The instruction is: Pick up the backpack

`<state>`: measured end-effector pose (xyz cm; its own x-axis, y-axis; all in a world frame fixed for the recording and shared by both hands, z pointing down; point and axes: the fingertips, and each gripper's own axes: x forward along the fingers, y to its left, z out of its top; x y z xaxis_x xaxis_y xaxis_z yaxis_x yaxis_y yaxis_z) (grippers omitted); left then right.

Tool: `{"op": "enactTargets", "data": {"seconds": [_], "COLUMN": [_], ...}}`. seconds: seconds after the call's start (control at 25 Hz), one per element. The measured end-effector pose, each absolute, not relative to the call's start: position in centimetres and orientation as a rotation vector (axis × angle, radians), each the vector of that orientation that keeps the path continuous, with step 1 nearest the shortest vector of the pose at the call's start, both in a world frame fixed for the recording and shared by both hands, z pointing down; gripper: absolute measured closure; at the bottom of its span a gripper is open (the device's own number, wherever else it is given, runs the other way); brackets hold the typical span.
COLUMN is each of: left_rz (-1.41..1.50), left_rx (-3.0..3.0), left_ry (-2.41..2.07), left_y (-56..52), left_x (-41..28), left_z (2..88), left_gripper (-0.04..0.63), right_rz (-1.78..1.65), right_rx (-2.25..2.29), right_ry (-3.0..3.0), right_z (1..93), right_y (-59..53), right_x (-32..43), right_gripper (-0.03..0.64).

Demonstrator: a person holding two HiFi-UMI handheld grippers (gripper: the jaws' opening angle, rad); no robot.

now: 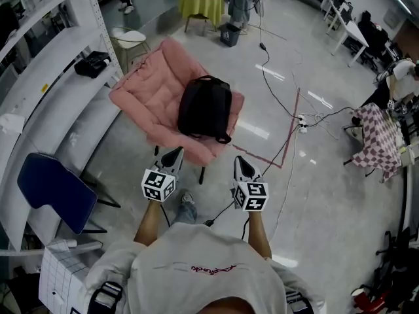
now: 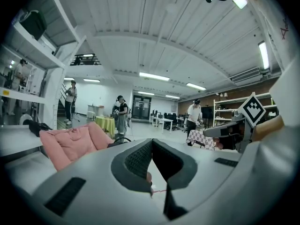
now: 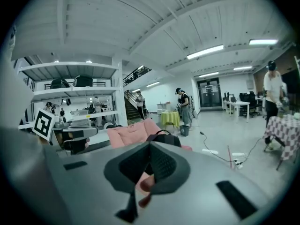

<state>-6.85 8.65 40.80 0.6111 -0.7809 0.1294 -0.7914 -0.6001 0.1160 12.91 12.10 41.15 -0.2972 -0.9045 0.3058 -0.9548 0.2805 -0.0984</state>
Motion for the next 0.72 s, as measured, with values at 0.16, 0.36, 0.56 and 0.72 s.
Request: {"op": "enactTargets", "data": {"seconds": [0.16, 0.36, 0.56, 0.72], "left_rz": [0.101, 0.091, 0.100, 0.109], "left_rx": [2.697, 2.713, 2.728, 2.738], "left_ry": [-1.274, -1.246, -1.204, -1.160], "left_y": [3.4, -2.6, -6.9, -8.7], "left_x": [-7.4, -9.4, -10.9, -11.2], "left_z": [40.4, 39.9, 40.6, 41.3], "left_gripper": [0.584, 0.584, 0.584, 0.584], "right_rz": [0.388, 0.374, 0.368, 0.378], "right_rx": [1.747, 1.751, 1.759, 1.771], "right_ry": [-2.337, -2.327, -2.309, -2.286], "right_z": [40.5, 39.9, 40.2, 40.8], "right_y": [6.9, 1.0, -3.2, -4.6], "right_x": [11.5, 8.9, 6.7, 6.0], "right_gripper": [0.597, 0.598, 0.597, 0.597]}}
